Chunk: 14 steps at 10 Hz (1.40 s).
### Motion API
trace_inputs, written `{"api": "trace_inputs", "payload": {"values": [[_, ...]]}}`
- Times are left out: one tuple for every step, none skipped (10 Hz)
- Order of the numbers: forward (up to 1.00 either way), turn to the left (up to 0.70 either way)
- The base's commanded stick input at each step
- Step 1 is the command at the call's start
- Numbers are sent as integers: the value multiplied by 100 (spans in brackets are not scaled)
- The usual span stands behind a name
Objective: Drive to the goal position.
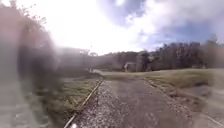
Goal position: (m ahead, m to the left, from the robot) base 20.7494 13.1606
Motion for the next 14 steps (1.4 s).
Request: {"api": "trace_inputs", "payload": {"values": [[70,-3],[70,-6],[70,-8],[70,-4],[70,0],[70,0],[70,0],[70,0],[70,0],[70,0],[70,0],[70,0],[70,0],[70,0]]}}
